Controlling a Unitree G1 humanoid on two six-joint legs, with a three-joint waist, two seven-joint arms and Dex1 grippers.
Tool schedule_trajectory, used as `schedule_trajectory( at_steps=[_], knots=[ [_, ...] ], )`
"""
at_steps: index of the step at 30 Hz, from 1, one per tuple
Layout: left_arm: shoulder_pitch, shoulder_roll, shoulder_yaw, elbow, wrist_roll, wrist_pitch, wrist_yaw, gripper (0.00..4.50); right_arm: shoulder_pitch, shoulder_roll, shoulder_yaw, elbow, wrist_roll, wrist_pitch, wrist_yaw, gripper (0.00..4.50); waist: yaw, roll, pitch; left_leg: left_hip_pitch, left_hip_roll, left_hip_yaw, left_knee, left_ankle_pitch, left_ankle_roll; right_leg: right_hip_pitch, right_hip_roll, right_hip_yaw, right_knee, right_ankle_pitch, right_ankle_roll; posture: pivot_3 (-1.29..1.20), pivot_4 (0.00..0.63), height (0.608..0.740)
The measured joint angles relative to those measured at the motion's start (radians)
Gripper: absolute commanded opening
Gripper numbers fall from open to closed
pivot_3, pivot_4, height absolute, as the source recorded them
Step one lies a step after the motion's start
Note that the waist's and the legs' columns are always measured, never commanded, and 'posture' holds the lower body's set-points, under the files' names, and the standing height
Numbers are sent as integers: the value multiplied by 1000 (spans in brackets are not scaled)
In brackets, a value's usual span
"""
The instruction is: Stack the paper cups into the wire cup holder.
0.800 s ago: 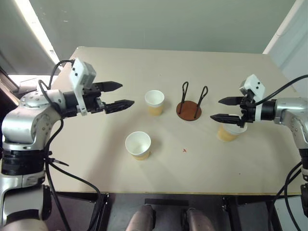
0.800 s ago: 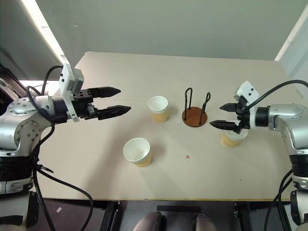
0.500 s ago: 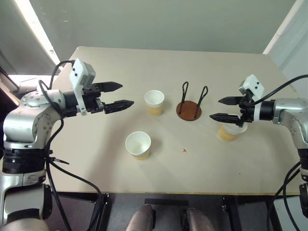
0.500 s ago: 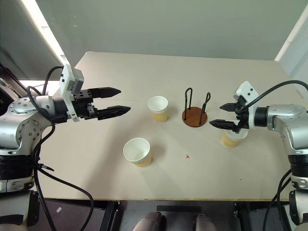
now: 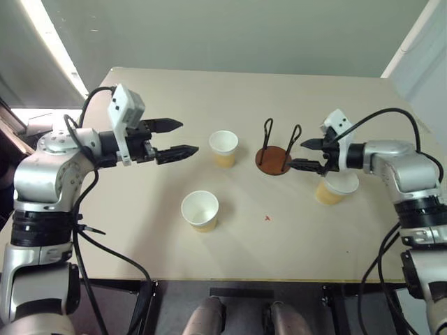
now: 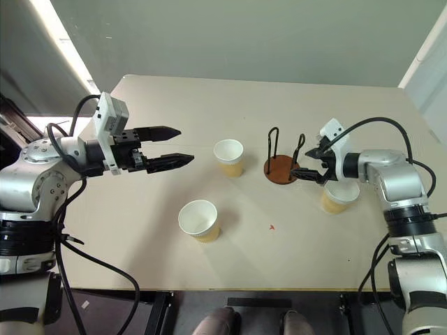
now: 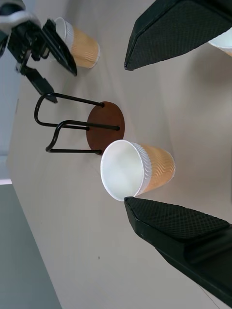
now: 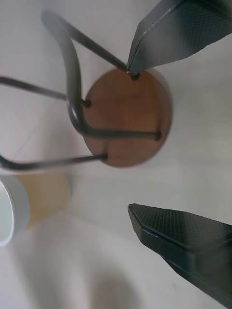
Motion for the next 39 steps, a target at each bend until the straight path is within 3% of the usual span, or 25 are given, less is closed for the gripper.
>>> schedule_trajectory(
  at_steps=[7,10,18,21,29,39],
  knots=[
    [0,1,0,0,1,0,1,4500,-63,68,9,120,-53,-47,-27,4445,1,0,0,0,0,0,0,0,0,0,0,0,0,0,0,0,150,740],
    [0,1,0,0,1,0,1,4500,-85,88,4,136,-55,-43,-35,3896,1,0,0,0,0,0,-1,0,0,0,0,0,0,0,0,0,150,740],
    [4,14,0,-1,1,1,-4,4500,-94,85,-38,127,-13,22,-18,940,2,0,0,-1,0,0,-1,0,0,0,0,0,0,0,0,0,150,740],
    [6,23,-4,-6,1,4,-21,4500,-94,73,-43,109,-3,45,-3,31,1,0,0,-1,0,0,-1,0,-1,0,0,0,0,0,0,0,150,740],
    [39,68,-30,-96,-22,58,-103,4500,-31,14,-44,-126,53,122,47,31,2,0,0,-2,0,0,-3,0,-1,0,0,-1,-1,0,-1,0,150,740],
    [26,131,-34,-129,-63,92,-222,4500,166,-196,-41,-553,224,289,195,31,-2,0,0,0,0,0,-3,1,-2,0,0,0,-2,0,-1,0,150,740]
  ],
)
